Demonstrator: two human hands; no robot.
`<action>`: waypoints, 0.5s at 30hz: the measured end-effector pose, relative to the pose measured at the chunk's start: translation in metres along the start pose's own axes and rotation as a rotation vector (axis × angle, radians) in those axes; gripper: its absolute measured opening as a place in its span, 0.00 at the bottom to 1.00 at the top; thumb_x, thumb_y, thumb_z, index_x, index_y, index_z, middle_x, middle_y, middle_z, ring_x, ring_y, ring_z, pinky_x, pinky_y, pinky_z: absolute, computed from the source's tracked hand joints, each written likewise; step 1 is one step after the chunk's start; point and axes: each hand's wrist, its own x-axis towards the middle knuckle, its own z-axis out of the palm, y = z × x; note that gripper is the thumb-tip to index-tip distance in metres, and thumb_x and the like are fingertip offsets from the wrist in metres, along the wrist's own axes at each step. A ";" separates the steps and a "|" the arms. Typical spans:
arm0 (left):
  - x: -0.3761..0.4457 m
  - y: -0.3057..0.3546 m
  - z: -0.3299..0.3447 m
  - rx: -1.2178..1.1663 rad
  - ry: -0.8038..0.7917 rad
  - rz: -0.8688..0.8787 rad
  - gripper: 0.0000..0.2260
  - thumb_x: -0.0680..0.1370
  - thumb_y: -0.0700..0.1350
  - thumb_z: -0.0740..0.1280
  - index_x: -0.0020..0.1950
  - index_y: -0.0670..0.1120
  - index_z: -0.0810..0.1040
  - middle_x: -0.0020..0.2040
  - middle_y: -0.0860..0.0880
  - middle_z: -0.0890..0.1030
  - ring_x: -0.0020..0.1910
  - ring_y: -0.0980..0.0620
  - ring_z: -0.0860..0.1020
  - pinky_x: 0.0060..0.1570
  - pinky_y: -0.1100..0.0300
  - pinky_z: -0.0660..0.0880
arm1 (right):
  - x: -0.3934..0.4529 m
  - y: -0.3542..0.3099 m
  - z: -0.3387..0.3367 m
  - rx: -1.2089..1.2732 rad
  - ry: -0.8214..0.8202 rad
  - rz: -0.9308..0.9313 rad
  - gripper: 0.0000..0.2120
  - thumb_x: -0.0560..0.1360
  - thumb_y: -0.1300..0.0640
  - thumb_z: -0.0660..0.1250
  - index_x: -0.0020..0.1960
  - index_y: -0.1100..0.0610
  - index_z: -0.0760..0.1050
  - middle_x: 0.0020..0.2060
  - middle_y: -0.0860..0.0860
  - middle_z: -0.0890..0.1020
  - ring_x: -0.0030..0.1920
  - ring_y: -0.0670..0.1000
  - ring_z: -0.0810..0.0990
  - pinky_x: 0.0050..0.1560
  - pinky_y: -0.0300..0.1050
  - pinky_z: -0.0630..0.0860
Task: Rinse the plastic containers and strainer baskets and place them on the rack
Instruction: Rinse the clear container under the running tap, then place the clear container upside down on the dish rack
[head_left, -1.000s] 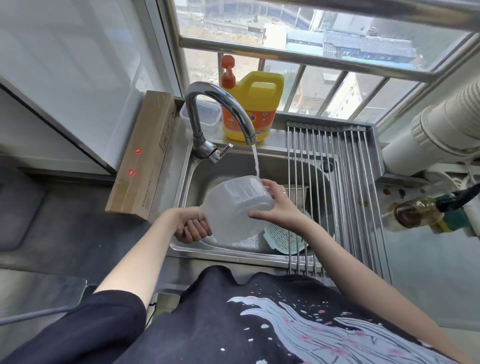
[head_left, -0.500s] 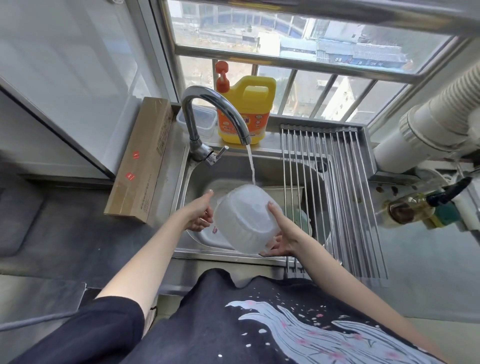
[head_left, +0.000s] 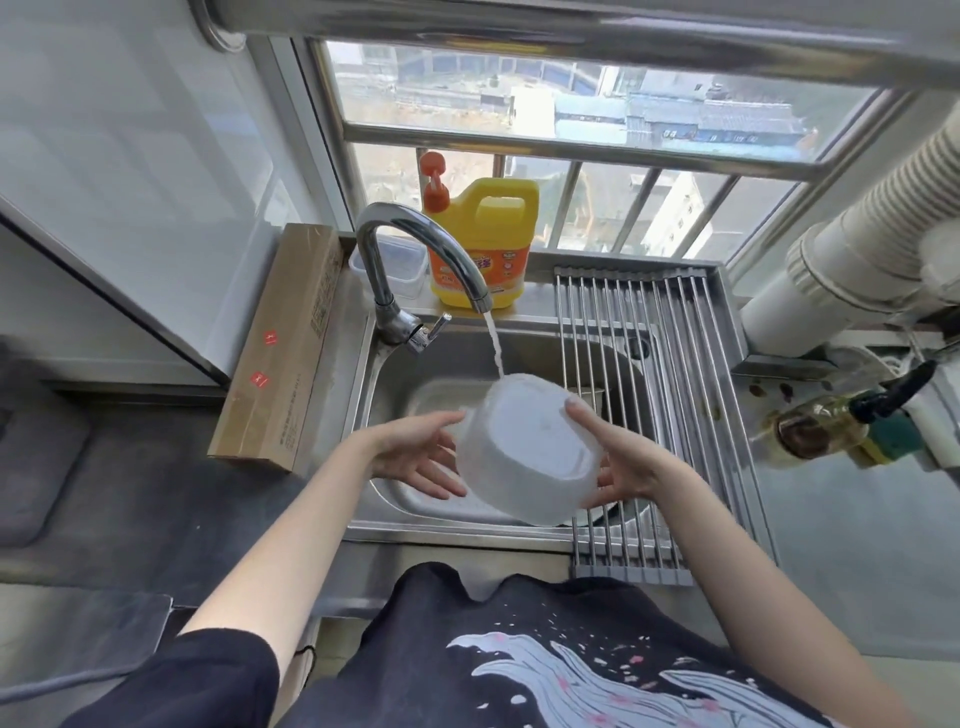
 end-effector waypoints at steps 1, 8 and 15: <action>0.001 0.007 0.006 0.001 -0.031 0.023 0.29 0.81 0.60 0.53 0.67 0.36 0.70 0.57 0.41 0.79 0.48 0.44 0.83 0.42 0.57 0.82 | -0.004 -0.005 -0.012 -0.022 0.014 -0.024 0.45 0.60 0.32 0.71 0.68 0.56 0.68 0.58 0.59 0.77 0.56 0.63 0.78 0.48 0.64 0.79; 0.027 0.064 0.053 0.128 -0.022 0.201 0.17 0.82 0.52 0.55 0.58 0.41 0.74 0.48 0.41 0.81 0.39 0.48 0.83 0.42 0.56 0.82 | -0.004 -0.043 -0.082 0.001 0.101 -0.176 0.46 0.54 0.28 0.74 0.63 0.55 0.73 0.58 0.57 0.80 0.57 0.61 0.80 0.54 0.67 0.77; 0.075 0.123 0.079 0.101 0.415 0.319 0.16 0.83 0.49 0.50 0.48 0.40 0.71 0.32 0.44 0.71 0.26 0.50 0.70 0.22 0.63 0.72 | 0.018 -0.093 -0.091 0.086 0.333 -0.481 0.42 0.62 0.36 0.72 0.68 0.58 0.65 0.58 0.57 0.76 0.57 0.59 0.78 0.55 0.59 0.78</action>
